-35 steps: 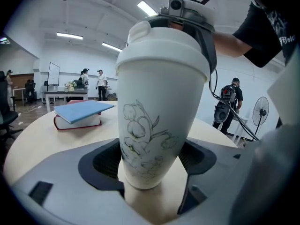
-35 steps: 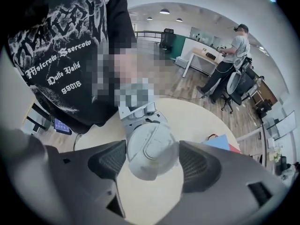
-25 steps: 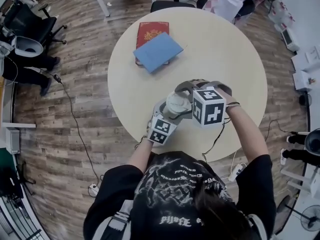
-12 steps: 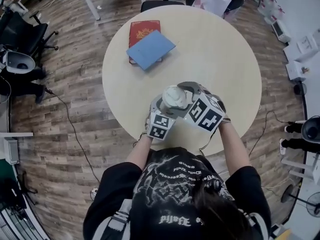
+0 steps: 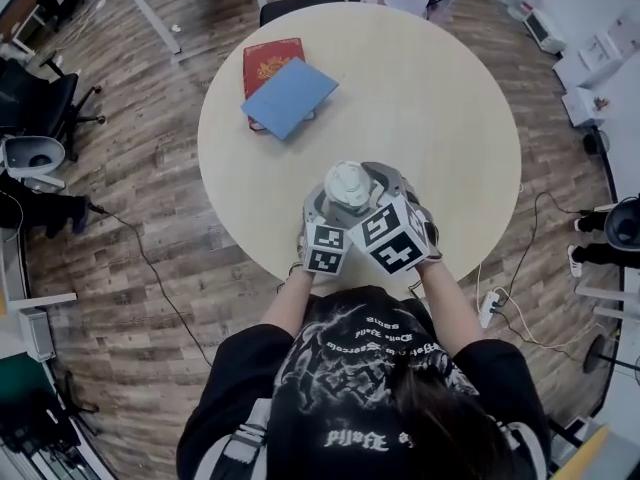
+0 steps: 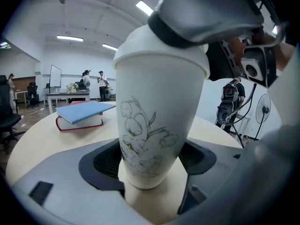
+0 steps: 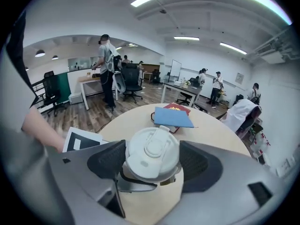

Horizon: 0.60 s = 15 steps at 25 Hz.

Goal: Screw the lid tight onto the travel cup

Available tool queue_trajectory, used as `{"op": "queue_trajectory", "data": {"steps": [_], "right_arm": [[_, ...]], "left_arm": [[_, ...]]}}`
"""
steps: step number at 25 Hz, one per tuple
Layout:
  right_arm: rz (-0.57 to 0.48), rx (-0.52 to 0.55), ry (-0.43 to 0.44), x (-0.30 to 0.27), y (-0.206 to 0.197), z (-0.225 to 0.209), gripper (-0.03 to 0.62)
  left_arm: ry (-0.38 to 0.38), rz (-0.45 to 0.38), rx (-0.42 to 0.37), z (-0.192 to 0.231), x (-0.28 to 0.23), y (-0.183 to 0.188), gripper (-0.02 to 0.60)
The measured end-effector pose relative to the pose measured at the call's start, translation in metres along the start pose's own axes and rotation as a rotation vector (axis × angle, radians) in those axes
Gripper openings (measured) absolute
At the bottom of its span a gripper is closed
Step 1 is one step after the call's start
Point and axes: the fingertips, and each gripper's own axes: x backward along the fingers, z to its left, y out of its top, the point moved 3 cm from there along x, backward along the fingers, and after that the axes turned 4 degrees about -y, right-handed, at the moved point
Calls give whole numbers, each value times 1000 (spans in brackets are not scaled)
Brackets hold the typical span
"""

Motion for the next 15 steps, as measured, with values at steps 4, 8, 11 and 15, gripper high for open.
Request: {"op": "queue_trajectory", "data": {"steps": [4,8,11,15], "right_arm": [[-21,-83,-12,0,-2,0,368],[-103,-215,64,9,4,-6,397],[-153,-83,87,20,17,-18,441],[-139,247,217,30,27,-25,476]], "left_arm": [[-16,5,-9,0,0,0,390],[-43,10,-10,0,-1,-2,391],[-58,13,-9,1,0,-1,391],[-74,18,4,-1,0,-1,391]]}}
